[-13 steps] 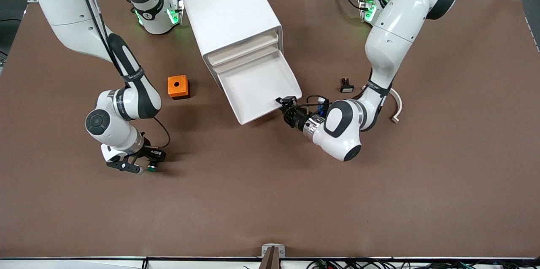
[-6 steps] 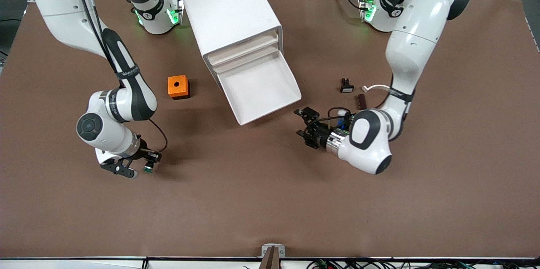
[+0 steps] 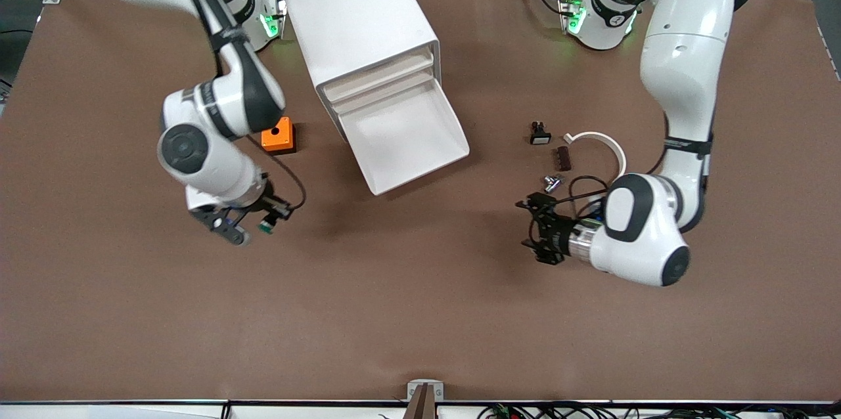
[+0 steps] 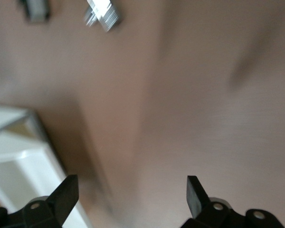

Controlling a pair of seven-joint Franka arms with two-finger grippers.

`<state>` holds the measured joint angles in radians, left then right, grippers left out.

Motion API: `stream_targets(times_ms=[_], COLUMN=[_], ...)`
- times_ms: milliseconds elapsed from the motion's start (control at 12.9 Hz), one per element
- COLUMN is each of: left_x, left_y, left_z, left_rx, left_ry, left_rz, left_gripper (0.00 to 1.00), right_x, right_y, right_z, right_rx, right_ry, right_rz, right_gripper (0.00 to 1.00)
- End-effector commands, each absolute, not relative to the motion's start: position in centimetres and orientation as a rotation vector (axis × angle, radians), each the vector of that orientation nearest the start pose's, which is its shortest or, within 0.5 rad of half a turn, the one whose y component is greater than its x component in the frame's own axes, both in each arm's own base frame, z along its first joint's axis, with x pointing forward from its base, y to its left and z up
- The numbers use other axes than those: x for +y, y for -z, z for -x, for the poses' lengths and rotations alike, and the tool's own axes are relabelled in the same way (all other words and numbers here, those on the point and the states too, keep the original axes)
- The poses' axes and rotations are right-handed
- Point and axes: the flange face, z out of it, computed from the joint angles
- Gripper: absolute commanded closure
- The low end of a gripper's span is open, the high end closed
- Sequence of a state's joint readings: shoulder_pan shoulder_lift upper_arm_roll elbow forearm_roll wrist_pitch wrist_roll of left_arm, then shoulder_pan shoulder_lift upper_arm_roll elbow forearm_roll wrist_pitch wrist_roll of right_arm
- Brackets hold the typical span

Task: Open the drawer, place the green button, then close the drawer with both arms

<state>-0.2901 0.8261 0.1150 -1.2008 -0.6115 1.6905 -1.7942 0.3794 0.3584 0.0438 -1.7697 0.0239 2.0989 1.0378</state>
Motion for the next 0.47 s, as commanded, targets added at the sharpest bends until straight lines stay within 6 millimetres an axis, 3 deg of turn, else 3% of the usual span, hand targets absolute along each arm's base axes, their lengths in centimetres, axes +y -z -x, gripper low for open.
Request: stream_targets(times_ms=[0, 156, 311, 389], left_x=[-17.9, -16.7, -16.6, -16.4], left_y=[-33.7, -38.0, -42.0, -43.4], left_z=[-69.8, -69.7, -69.1, -68.4], left_rx=[2.057, 1.967, 1.898, 1.784], left_ry=[0.614, 0.445, 0.336, 0.322], left_rz=[-2.274, -2.399, -2.468, -2.563], left_gripper=[0.0, 0.0, 0.0, 0.0], right_x=[32.5, 37.7, 41.3, 42.3], right_y=[-36.1, -35.8, -35.8, -35.9], right_z=[-55.1, -51.9, -49.4, -48.7], right_rx=[1.142, 1.248, 1.338, 1.382], right_ry=[-0.076, -0.07, -0.059, -0.056], right_rz=[2.928, 2.886, 2.841, 2.816], right_gripper=[1.0, 1.0, 1.0, 1.0])
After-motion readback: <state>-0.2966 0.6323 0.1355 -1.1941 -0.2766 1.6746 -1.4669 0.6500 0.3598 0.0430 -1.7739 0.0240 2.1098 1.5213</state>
